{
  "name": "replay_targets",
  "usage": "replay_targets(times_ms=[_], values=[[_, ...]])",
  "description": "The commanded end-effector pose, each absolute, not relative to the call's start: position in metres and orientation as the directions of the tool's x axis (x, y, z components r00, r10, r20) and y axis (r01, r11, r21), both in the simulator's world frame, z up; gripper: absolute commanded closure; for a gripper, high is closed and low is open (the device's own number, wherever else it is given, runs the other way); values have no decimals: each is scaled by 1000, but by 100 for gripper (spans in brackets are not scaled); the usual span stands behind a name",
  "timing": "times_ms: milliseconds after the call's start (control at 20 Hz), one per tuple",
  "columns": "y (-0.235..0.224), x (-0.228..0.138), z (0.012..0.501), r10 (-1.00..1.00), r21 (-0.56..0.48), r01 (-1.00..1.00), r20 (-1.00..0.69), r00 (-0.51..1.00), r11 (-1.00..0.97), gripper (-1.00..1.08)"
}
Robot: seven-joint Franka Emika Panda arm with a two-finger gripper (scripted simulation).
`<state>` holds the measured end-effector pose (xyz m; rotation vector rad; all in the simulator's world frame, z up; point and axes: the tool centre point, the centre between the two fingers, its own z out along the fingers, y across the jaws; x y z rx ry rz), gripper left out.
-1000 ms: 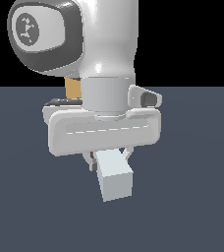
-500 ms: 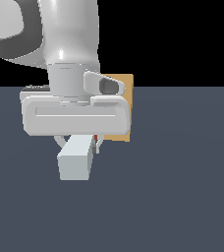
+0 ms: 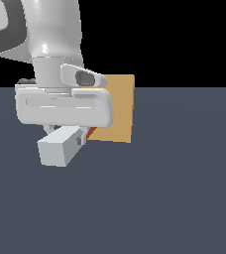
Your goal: Insert the peg into the horizontal hole in a box.
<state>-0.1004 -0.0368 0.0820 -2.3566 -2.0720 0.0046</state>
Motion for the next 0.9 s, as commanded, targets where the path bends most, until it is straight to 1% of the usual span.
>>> replay_targets(times_ms=[0, 300, 850], values=[[-33, -104, 86, 988, 0, 988, 1, 154, -154, 108], [-28, -109, 88, 984, 0, 984, 0, 180, -180, 108], [-28, -108, 88, 985, -1, 985, 0, 175, -175, 108]])
